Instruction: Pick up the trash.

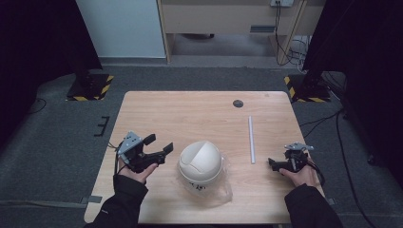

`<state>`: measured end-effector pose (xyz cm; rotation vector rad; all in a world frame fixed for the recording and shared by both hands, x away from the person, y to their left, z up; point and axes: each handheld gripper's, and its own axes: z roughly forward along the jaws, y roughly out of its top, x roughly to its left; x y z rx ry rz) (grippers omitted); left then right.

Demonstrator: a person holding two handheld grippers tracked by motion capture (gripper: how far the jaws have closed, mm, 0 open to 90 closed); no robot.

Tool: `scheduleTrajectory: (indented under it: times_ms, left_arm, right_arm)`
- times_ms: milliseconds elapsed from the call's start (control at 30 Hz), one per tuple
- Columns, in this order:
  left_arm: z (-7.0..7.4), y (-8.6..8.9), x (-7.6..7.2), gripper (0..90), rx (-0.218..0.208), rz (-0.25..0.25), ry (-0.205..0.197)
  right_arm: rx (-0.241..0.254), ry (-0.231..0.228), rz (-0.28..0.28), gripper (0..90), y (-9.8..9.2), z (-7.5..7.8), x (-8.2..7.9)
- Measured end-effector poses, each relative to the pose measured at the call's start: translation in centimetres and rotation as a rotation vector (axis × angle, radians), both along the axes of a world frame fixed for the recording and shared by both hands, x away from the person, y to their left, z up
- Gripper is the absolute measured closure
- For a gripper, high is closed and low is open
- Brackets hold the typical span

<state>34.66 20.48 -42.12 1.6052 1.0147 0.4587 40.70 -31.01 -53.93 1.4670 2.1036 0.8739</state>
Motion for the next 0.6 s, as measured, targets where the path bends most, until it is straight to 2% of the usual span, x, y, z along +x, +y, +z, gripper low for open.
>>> scheduleTrajectory:
  times_ms: [67,100,133,267,367,600]
  left_arm:
    - [-0.3,-1.4,0.2,15.1,0.015,-0.040,0.017]
    - [-0.3,-1.4,0.2,15.0,0.015,-0.040,0.017]
    - [-0.6,-2.2,0.1,14.7,0.040,-0.070,0.023]
    - [-1.1,-3.2,0.0,14.3,0.073,-0.109,0.040]
    - [-1.4,-3.5,0.0,14.0,0.086,-0.117,0.049]
    - [-1.7,-4.0,0.4,14.0,0.069,-0.127,0.063]
  right_arm:
    - [0.000,0.000,0.000,0.5,0.0,0.0,0.0]
    - [0.000,0.000,0.000,0.5,0.0,0.0,0.0]
    - [0.000,0.000,0.000,0.5,0.0,0.0,0.0]
    - [-0.001,0.000,0.001,0.6,0.0,0.0,0.0]
    - [-0.001,0.000,0.002,0.6,0.0,0.0,0.0]
    - [0.002,-0.002,0.006,1.4,0.0,0.0,-0.1]
